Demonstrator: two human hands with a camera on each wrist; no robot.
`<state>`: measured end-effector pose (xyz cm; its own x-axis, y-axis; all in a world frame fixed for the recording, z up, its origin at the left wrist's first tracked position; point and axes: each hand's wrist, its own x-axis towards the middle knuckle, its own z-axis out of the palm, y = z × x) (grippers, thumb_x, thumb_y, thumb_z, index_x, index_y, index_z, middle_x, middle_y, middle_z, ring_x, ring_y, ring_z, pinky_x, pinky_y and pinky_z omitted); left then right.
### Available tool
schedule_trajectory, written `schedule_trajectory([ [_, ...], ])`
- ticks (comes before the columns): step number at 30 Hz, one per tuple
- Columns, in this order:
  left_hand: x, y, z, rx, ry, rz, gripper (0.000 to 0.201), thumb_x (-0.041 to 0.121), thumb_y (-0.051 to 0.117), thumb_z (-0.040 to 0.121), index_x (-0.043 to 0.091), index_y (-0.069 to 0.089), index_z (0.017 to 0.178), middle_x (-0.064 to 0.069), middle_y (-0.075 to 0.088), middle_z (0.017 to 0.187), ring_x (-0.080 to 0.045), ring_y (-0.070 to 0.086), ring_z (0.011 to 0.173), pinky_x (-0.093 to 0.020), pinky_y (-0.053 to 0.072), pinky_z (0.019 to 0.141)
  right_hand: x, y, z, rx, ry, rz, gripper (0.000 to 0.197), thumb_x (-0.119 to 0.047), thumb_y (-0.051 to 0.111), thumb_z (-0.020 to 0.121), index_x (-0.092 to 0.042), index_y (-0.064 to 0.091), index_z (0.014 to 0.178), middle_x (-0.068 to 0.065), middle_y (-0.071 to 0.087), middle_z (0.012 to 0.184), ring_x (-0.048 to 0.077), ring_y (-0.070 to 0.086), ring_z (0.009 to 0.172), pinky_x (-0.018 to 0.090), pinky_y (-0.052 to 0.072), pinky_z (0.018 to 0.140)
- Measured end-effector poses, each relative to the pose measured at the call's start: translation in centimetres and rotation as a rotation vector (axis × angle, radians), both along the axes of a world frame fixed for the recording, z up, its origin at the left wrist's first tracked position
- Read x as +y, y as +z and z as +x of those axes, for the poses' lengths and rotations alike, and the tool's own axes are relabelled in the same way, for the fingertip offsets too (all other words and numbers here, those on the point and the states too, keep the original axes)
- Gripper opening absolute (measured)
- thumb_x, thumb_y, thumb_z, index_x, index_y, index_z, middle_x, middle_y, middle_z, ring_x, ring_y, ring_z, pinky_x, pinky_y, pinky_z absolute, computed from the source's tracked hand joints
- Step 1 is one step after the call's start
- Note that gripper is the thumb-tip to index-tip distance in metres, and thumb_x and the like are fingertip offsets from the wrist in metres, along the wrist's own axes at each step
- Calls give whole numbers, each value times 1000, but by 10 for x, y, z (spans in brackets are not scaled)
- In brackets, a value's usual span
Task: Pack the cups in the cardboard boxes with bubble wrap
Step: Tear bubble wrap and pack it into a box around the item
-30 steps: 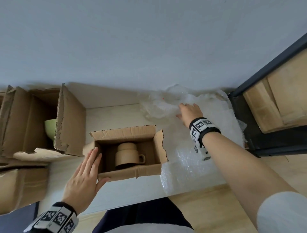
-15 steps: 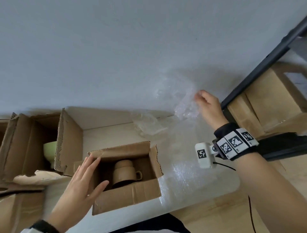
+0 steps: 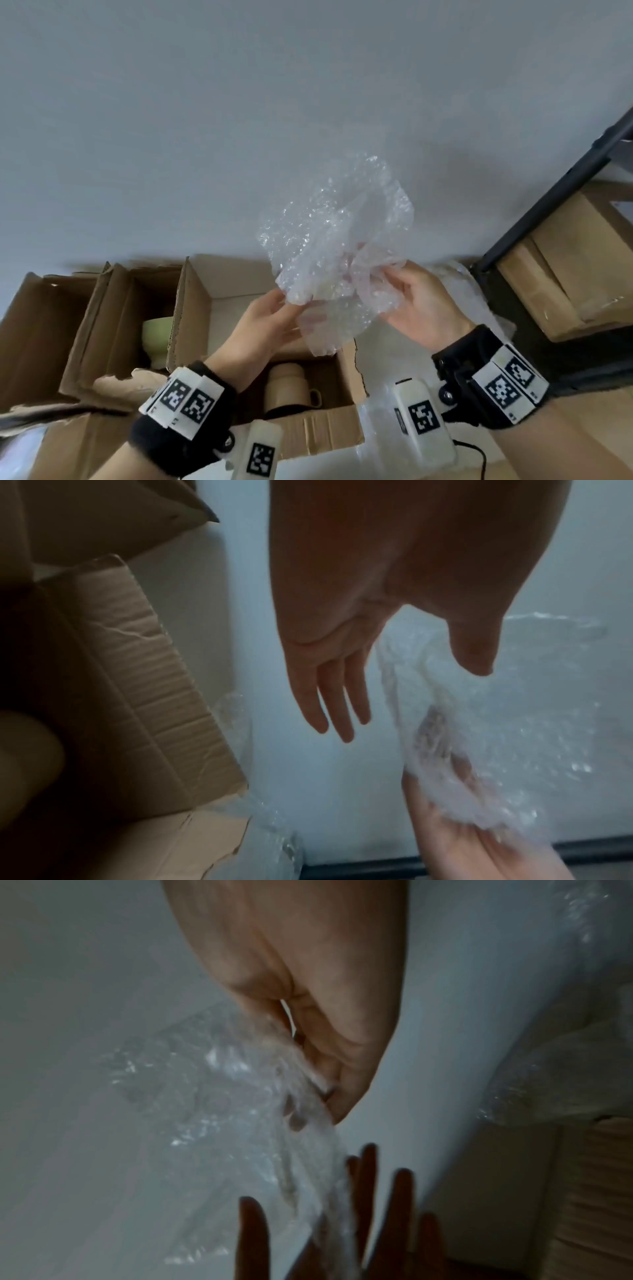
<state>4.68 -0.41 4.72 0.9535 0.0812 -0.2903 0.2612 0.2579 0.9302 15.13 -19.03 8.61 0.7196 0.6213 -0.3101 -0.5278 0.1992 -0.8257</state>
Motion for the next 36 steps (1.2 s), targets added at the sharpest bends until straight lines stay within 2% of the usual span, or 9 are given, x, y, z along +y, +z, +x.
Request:
schedule_trajectory([
  [3,9,-2,0,-34,126,-135,49,33,64,80,6,58,120,-18,68,112,-31,66,102,-36,55,87,3,-12,-9,6,38,94,21,4,40,95,3,60,100,10,70,96,21,66,88,31,50,83],
  [8,30,-5,2,-112,280,-142,38,19,60,78,2,63,112,-17,70,108,-27,68,99,-31,57,76,-3,-26,-12,-130,226,-4,34,-14,40,95,7,65,104,28,64,103,41,61,96,45,51,84],
  [14,48,-11,-10,-79,321,-20,33,23,65,78,5,69,106,-14,73,97,-27,72,84,-27,56,62,-22,-32,7,196,170,179,51,-36,40,95,-1,54,129,19,61,118,33,61,104,44,52,88],
  [18,51,-13,-21,-93,258,-1,36,27,66,76,18,68,110,-13,72,103,-29,70,89,-30,57,69,-12,-41,8,-124,209,-191,31,-25,61,87,-13,66,116,12,68,114,23,68,99,29,57,77],
  [22,62,-14,-34,-45,227,25,30,19,61,83,14,68,112,-19,70,104,-38,66,94,-46,49,80,-6,-44,8,-135,129,-195,21,-4,53,91,-7,67,107,19,71,101,23,71,88,29,58,68],
  [25,70,-14,-43,-87,178,-29,31,9,58,78,17,70,105,-12,72,96,-24,71,81,-30,56,62,-5,-43,6,-160,140,-136,29,1,48,90,-10,75,93,14,72,100,23,71,88,29,59,69],
  [29,76,-11,-54,-149,91,-81,31,2,53,78,19,76,91,-8,74,87,-20,71,75,-27,56,61,-5,-40,4,-152,172,-69,43,5,38,92,-10,73,73,8,71,79,20,69,74,28,57,65],
  [33,75,-2,-58,-183,-5,-53,24,13,52,67,15,76,69,-1,72,68,-13,68,61,-17,52,56,-7,-36,5,-443,193,-224,39,-13,38,93,0,72,79,13,73,87,26,65,82,28,48,70],
  [36,68,-2,-52,-117,33,41,36,40,63,74,9,77,84,-25,69,80,-41,65,76,-29,51,66,-4,-34,4,-740,141,-457,41,-44,53,90,-13,76,77,0,75,83,16,69,82,17,50,69],
])
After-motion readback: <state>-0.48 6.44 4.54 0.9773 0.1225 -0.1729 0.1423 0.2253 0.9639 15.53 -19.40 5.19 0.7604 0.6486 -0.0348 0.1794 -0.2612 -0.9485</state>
